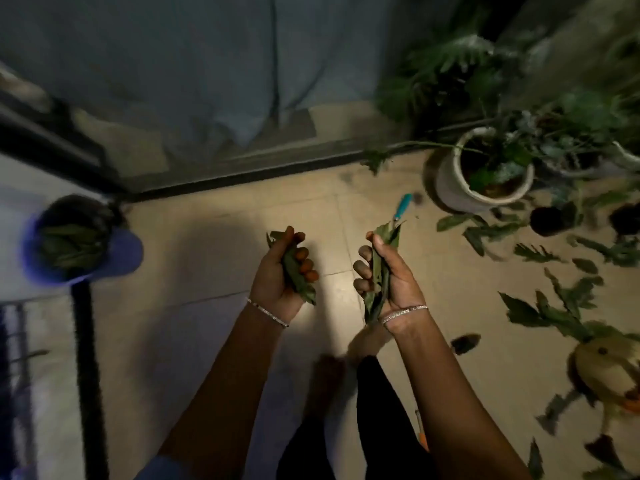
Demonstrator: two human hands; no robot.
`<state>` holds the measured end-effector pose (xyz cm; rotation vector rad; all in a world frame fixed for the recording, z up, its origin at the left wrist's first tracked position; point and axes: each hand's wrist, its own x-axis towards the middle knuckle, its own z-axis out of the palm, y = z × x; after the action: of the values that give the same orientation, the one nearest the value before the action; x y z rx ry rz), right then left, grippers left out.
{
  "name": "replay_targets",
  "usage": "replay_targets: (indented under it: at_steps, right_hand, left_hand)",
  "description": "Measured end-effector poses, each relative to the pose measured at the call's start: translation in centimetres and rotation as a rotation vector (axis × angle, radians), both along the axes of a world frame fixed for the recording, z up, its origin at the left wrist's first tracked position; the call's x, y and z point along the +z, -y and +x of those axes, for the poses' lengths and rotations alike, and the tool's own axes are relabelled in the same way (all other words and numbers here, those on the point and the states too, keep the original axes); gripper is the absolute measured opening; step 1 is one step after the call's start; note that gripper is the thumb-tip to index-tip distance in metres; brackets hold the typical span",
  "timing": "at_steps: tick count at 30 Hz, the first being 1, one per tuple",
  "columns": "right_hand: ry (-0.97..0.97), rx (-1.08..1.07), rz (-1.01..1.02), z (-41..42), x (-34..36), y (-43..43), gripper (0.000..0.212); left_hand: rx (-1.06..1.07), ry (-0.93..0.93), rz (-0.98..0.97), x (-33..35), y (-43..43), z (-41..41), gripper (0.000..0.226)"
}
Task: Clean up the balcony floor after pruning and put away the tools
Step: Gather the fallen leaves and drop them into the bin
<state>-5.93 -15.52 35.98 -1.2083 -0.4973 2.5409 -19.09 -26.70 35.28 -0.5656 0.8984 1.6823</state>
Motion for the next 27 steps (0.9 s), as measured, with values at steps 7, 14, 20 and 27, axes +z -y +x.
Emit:
replay_targets:
  at_steps: [7, 14, 20, 27]
  right_hand:
    - [-0.017, 0.316, -0.042, -12.4, 3.7, 8.2, 0.005]
    - [0.063, 0.503, -0.088, -22.7, 2.7, 16.0, 0.016]
    - [0.036, 0.612, -0.210, -31.7, -2.5, 21.5, 0.013]
    - [0.164, 0.736, -0.151, -39.7, -8.0, 26.7, 0.022]
  left_hand:
    - [0.358, 0.002, 0.035, 3.7, 11.7, -8.0, 0.031]
    - [0.625, -0.020, -0.051, 1.6, 22.0, -15.9, 0.018]
    - [0.717, 0.025, -0.201, -4.5, 30.1, -24.2, 0.015]
    - [0.736, 0.064, -0.341, -11.6, 37.0, -33.9, 0.029]
